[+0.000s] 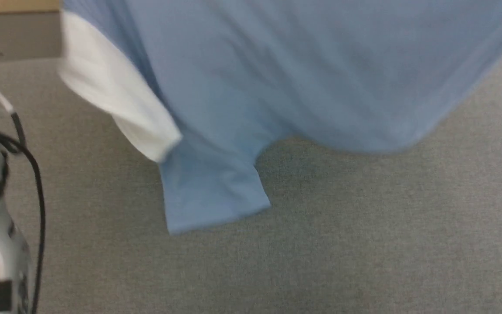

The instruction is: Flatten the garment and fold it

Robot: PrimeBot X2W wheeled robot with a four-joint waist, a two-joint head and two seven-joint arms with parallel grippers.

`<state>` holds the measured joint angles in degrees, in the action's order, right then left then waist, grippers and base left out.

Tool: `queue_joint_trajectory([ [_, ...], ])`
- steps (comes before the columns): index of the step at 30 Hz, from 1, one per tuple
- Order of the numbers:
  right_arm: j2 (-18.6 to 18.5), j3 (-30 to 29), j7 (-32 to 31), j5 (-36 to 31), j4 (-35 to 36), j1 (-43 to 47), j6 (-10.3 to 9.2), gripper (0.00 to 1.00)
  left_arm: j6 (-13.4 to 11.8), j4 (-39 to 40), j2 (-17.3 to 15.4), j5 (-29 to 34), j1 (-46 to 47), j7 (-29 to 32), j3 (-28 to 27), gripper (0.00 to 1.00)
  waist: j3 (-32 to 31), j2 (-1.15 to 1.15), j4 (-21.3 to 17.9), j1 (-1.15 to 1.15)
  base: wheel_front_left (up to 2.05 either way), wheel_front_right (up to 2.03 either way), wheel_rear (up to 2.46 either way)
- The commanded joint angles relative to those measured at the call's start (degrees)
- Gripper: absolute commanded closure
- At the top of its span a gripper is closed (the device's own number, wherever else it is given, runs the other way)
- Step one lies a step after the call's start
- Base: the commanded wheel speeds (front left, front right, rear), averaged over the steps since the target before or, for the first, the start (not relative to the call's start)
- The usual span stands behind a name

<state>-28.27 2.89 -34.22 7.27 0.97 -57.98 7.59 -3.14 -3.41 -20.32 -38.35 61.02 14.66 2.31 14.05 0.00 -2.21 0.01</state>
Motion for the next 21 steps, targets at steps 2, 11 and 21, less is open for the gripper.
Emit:
queue_joint_trajectory([
  [2,0.9,0.9,1.6,-1.9,-3.6,-6.3,-0.10,1.00,-0.4,-3.1,-1.0,2.3,6.9,-2.3,-0.2,1.00,9.4,0.00,-1.3,-0.01,0.00,0.00,0.00],
  [11,7.3,-1.5,11.2,-9.7,-13.4,-23.0,-0.10,1.00,-1.2,-11.0,-0.8,7.1,26.4,-16.0,-1.7,1.00,15.8,0.00,-2.2,-0.01,0.00,0.00,0.00],
  [21,10.8,-2.7,18.7,-10.6,-19.4,-18.9,-0.10,1.00,4.3,-19.0,-1.0,7.6,23.1,-21.3,1.0,1.00,15.3,0.00,-0.3,-0.01,0.00,0.00,0.00],
])
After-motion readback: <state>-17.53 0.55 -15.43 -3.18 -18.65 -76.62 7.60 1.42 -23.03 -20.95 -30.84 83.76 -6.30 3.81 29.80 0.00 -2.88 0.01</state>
